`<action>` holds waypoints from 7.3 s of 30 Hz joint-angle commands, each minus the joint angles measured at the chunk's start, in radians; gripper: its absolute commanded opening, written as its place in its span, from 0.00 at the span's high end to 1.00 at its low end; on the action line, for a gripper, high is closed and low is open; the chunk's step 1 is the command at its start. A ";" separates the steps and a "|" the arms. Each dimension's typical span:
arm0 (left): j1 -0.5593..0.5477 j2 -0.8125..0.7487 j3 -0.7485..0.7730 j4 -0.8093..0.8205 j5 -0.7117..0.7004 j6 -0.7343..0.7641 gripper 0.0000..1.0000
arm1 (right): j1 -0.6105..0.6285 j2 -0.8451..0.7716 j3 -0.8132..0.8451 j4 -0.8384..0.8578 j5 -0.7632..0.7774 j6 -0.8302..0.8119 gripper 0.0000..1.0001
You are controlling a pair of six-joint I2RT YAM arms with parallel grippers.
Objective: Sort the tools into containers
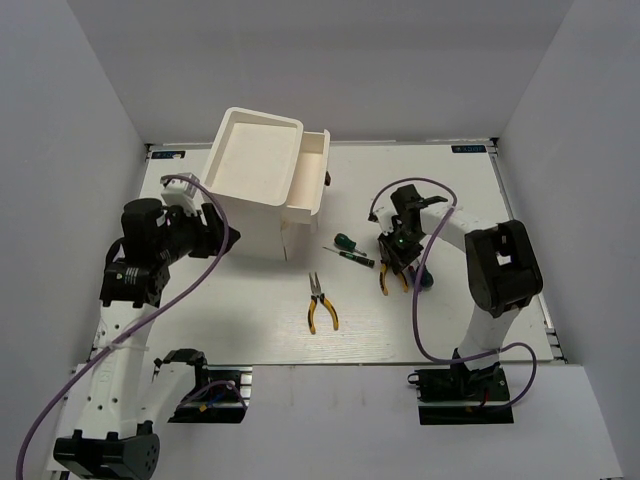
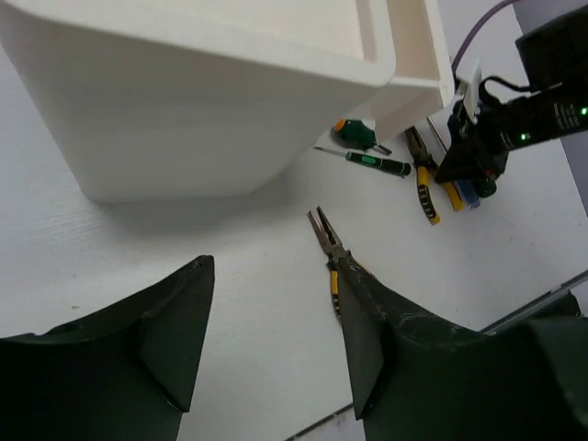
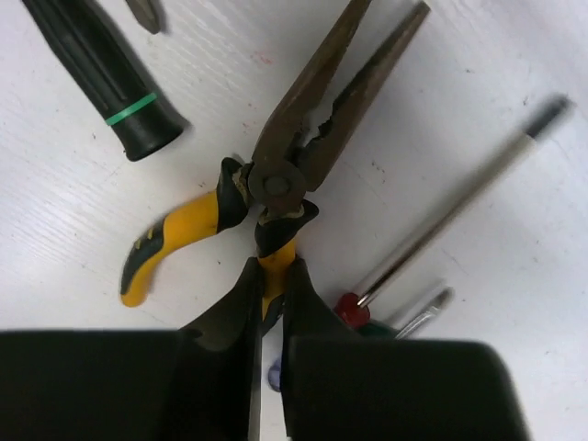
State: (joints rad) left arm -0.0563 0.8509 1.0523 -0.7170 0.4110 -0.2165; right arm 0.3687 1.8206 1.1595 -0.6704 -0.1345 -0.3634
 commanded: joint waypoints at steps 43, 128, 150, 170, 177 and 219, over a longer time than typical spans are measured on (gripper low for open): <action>-0.013 -0.029 -0.123 -0.019 0.101 -0.020 0.55 | 0.105 0.177 0.766 0.744 -0.666 0.802 1.00; -0.978 0.717 0.297 0.067 -0.534 -0.230 1.00 | -0.301 -0.412 -0.089 0.439 -0.429 0.336 0.52; -0.763 0.836 1.018 -0.211 -1.161 0.077 1.00 | -0.356 -0.448 -0.141 0.430 -0.442 0.317 0.52; -0.700 1.120 1.117 -0.075 -1.291 0.394 1.00 | -0.407 -0.457 -0.193 0.460 -0.462 0.356 0.54; -0.700 1.120 1.097 -0.044 -1.342 0.430 1.00 | -0.412 -0.454 -0.198 0.463 -0.470 0.356 0.54; -0.025 0.788 0.902 -0.122 -0.686 -0.155 0.56 | -0.189 0.018 0.413 0.358 -0.618 0.259 1.00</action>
State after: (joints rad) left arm -0.1383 1.6863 2.0205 -0.8192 -0.4568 -0.2684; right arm 0.1261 1.7954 1.4174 -0.2554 -0.7803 -0.1223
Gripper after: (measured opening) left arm 0.406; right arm 0.005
